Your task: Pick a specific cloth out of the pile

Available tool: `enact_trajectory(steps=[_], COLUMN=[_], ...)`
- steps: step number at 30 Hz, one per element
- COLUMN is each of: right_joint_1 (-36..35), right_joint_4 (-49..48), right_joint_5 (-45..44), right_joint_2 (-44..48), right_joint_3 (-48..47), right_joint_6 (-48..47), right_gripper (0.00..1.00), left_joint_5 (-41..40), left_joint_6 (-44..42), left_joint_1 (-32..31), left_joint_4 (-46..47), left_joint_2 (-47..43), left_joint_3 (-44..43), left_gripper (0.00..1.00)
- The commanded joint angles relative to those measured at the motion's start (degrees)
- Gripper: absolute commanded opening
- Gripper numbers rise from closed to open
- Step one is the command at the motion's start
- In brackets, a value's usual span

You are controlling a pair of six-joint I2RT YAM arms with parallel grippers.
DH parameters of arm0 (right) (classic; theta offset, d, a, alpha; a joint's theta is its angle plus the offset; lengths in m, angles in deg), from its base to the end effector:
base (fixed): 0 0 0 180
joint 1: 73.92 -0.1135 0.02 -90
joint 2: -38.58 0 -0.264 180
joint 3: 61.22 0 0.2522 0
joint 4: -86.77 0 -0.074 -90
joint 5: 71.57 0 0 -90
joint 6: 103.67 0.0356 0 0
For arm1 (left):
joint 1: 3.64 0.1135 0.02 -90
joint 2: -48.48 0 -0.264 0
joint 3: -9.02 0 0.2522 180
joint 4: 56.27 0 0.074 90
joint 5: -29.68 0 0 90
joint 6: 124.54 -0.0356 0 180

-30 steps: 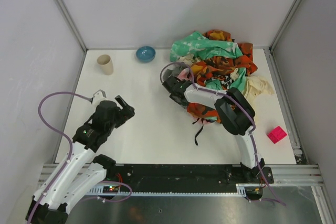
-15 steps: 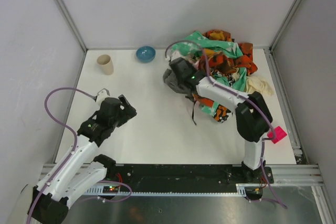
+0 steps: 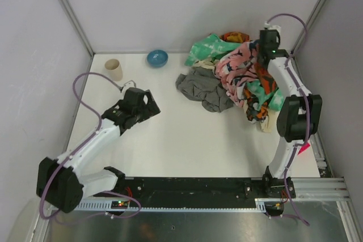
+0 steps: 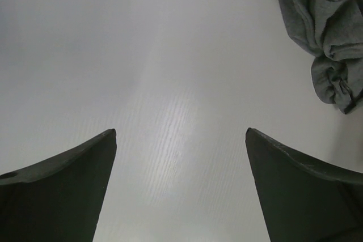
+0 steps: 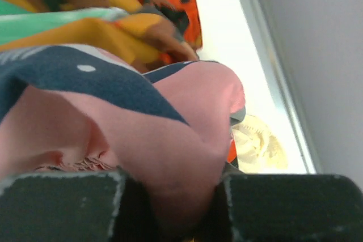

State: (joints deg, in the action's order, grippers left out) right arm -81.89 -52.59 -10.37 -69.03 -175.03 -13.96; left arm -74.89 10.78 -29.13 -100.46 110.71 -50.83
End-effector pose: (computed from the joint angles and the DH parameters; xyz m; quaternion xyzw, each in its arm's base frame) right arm 0.4355 0.0437 0.3329 0.0539 0.8631 -0.1893 0.4652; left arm 0.2056 -0.0881 0.2579 -0.2049 0.8997 -0.1166 0.3674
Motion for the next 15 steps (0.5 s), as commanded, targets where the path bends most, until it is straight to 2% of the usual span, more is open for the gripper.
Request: enact_trajectory(steps=[1, 4, 11, 13, 15], right_joint_1=[7.78, 10.54, 11.78, 12.02, 12.14], right_joint_4=[7.32, 8.53, 7.66, 7.53, 7.24], right_joint_5=[19.28, 25.22, 26.39, 26.37, 26.10], right_joint_2=[-8.83, -14.00, -18.00, -17.81, -17.11], right_joint_3=[-0.92, -1.31, -1.43, -1.21, -0.72], right_joint_6=[11.39, 11.81, 11.99, 12.09, 12.52], right_gripper=[0.02, 0.06, 0.18, 0.24, 0.34], left_joint_5=[5.73, 8.79, 12.89, 13.77, 13.45], left_joint_6=[-5.31, -7.73, -11.82, -12.99, -14.10], left_joint_1=[-1.02, -1.24, -3.11, -4.07, -5.25], left_joint_4=[9.05, 11.35, 11.85, 11.86, 11.75], left_joint_2=[8.41, 17.14, 38.11, 42.70, 46.92], left_joint_3=[-6.52, -12.78, -30.77, -35.36, -39.89], left_gripper=[1.00, 1.00, 1.00, 1.00, 1.00])
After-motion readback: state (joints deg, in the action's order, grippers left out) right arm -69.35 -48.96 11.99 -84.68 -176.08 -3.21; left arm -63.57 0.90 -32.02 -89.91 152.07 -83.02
